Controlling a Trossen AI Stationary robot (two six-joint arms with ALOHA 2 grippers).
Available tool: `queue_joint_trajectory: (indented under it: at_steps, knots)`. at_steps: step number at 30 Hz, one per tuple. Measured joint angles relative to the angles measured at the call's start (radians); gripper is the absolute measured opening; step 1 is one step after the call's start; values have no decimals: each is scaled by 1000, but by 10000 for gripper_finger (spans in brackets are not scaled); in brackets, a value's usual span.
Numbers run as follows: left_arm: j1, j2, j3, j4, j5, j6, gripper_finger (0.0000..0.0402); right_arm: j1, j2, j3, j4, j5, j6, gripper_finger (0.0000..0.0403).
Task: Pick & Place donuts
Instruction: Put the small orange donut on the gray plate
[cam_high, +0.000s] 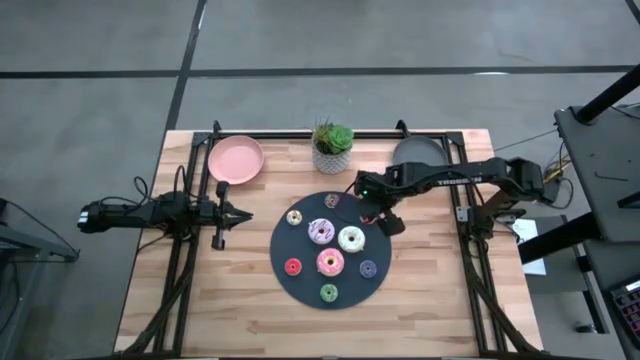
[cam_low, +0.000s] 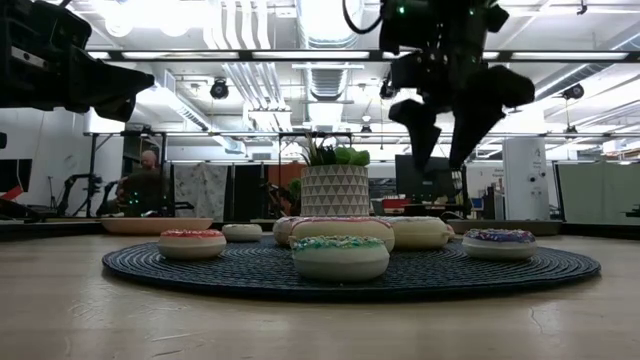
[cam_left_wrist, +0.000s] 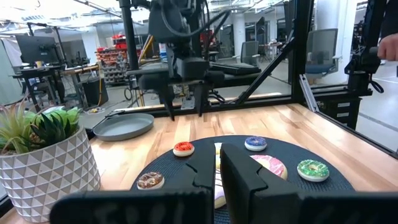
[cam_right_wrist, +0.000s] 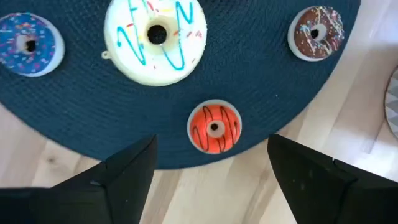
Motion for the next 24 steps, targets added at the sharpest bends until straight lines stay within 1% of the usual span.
queue_joint_trajectory:
  at_steps: [7, 24]
  knots:
    - [1, 0, 0, 0, 0, 0, 0, -4, 11, -70, 68, -2, -9, 293]
    - [0, 0, 0, 0, 0, 0, 0, -28, 119, -73, 124, -2, -11, 300]
